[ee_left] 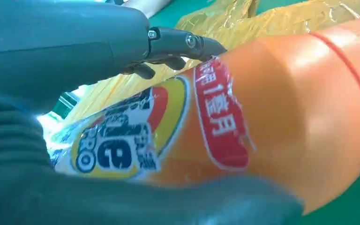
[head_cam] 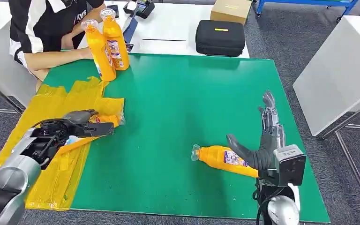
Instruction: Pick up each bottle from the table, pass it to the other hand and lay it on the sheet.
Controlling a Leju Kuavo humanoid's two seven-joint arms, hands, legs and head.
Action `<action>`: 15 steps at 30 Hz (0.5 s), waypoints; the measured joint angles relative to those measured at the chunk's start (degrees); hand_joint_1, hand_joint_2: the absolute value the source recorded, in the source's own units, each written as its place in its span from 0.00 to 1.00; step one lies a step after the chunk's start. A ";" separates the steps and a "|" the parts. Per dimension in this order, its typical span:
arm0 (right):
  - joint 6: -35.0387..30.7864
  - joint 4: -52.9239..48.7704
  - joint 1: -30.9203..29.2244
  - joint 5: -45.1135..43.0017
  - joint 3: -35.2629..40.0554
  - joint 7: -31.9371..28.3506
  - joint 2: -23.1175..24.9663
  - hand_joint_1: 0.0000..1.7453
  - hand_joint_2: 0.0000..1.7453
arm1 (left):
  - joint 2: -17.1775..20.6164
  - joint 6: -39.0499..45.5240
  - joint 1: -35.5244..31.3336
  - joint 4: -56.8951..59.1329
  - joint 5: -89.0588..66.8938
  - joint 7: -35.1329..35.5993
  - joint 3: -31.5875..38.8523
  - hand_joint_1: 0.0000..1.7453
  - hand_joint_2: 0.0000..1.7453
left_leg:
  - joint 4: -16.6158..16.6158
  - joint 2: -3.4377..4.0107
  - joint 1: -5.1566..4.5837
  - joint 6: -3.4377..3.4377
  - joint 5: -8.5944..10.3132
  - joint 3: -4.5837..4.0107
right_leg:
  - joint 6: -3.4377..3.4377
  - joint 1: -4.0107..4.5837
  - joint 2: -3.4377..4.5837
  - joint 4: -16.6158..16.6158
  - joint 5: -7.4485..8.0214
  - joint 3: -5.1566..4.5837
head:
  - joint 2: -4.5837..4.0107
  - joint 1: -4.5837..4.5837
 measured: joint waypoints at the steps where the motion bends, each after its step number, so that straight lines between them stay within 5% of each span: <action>1: 0.00 0.06 0.00 0.02 -0.15 -0.13 0.00 0.00 1.00 | -0.11 0.41 -0.08 0.00 0.63 -0.56 0.02 0.00 0.00 | 0.00 0.00 0.00 0.00 0.00 0.00 | 0.00 0.00 0.00 0.00 0.00 0.00 | 0.00 0.02; 13: 0.53 -3.08 4.65 1.08 -4.72 0.11 -0.09 0.00 1.00 | -2.14 14.23 1.33 -8.86 22.86 -21.74 8.54 0.00 0.00 | 0.01 0.02 -0.05 0.00 -0.06 -0.01 | 0.01 -0.02 0.04 0.00 0.00 0.03 | 0.00 0.00; 14: -0.42 -3.76 5.25 3.00 -4.79 0.11 0.18 0.00 1.00 | -2.73 13.86 3.56 -12.30 27.25 -22.16 9.95 0.00 1.00 | 0.01 0.03 -0.04 0.00 -0.06 -0.01 | 0.01 -0.02 0.04 0.00 0.00 0.02 | 0.00 0.00; 15: -1.54 -4.53 5.68 5.43 -4.76 0.42 0.42 0.00 1.00 | -3.30 12.76 6.13 -16.22 31.73 -21.63 11.17 0.00 1.00 | 0.01 0.04 -0.04 0.00 -0.06 0.00 | 0.00 -0.02 0.04 -0.01 -0.01 0.01 | 0.00 -0.02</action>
